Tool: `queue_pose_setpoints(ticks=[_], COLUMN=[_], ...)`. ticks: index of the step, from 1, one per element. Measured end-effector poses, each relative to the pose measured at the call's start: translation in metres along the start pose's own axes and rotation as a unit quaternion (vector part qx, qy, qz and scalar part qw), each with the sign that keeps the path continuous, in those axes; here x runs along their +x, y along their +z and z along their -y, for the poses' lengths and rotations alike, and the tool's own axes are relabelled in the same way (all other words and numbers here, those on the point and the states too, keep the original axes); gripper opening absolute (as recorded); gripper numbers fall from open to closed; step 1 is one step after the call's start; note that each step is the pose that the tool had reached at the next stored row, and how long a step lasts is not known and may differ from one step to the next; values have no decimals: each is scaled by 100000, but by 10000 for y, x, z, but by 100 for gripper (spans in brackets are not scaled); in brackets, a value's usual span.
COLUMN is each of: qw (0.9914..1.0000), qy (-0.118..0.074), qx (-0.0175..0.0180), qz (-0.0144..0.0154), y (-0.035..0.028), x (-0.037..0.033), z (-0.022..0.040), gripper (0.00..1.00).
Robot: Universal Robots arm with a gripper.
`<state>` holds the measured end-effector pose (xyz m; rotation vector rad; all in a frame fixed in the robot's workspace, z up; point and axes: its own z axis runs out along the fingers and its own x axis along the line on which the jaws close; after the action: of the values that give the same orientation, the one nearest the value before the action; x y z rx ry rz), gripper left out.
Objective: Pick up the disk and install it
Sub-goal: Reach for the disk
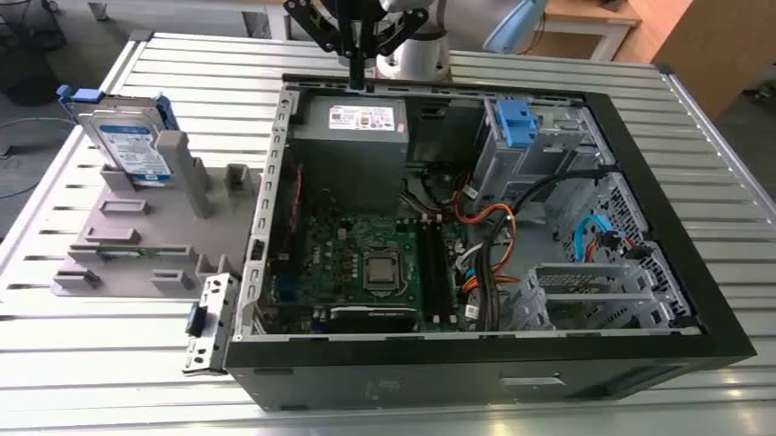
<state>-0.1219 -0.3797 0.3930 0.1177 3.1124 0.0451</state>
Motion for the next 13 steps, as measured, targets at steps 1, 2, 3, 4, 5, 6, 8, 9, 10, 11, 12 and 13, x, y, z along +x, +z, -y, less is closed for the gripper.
queue_pose_setpoints(ticks=[1,2,3,4,5,6,8,9,10,11,12,13], qw=[100000,100000,100000,100000,100000,100000,100000,100000,100000,100000,100000,100000], qy=[0,-1,-1,0,1,5,3,1,2,0,-1,-2], qx=[0,0,0,2,2,2,-1,1,-4,-5,0,-3], qz=[-1,1,2,0,-1,1,4,3,4,5,2,4], y=[0,0,0,0,0,0,0,0,0,0,-1,-1], x=[0,0,0,0,1,3,16,24,33,41,49,57], z=[0,-1,-2,-2,-3,-3,-2,-1,0,0,1,2], gripper=[11,11,11,11,11,11,11,11,11,11,11,11])
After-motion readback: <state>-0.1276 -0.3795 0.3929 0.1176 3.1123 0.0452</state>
